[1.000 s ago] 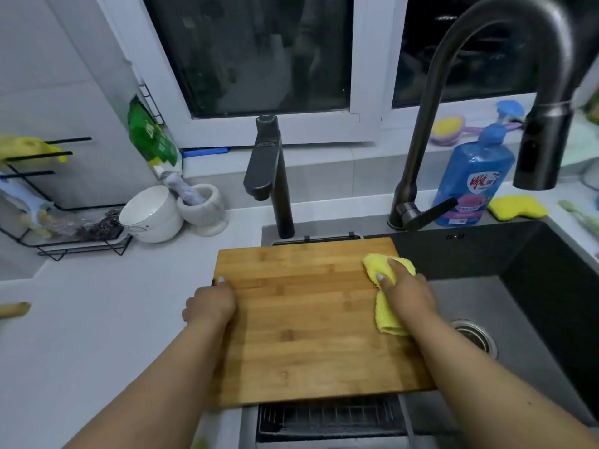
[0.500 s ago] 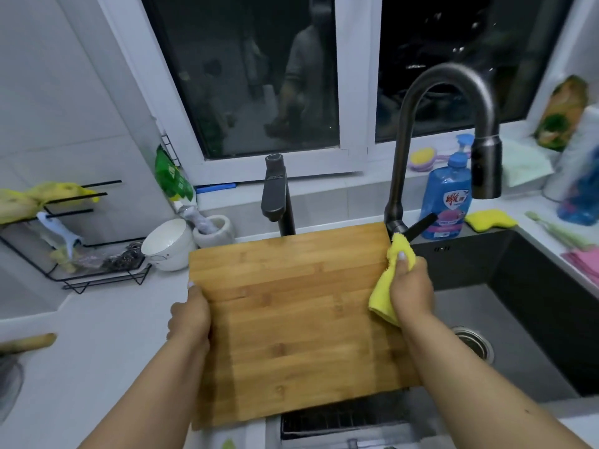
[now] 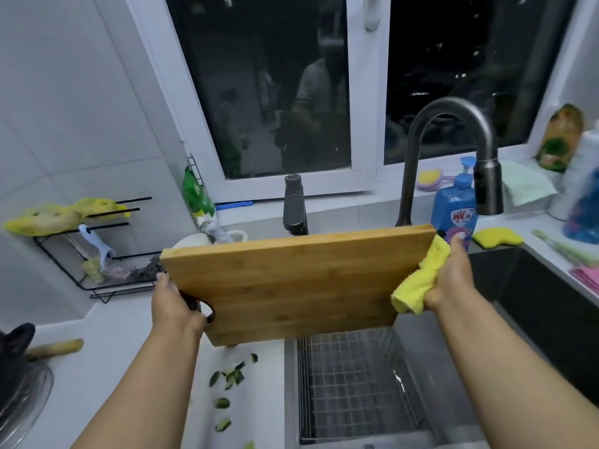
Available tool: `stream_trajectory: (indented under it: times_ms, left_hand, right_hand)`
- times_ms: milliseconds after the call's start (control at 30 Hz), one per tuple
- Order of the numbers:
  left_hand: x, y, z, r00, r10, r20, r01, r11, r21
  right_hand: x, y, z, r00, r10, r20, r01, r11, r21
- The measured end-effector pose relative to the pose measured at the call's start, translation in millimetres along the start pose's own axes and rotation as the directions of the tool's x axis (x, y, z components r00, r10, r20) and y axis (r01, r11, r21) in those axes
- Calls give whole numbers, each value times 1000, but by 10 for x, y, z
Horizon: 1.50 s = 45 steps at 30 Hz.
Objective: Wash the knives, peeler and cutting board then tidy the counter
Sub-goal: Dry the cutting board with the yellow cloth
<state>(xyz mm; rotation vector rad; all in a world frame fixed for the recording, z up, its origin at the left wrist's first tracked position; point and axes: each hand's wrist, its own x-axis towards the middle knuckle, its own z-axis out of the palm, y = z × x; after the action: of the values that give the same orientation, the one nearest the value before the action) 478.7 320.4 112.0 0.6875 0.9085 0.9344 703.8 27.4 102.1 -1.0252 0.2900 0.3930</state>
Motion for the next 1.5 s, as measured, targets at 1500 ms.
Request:
stream_trajectory:
  times_ms: [1500]
  left_hand:
    - [127,-1167,-380,929,-154,335,-365,-249,897]
  right_hand:
    - [558,594,-1025,979,28,203,176,387,-905]
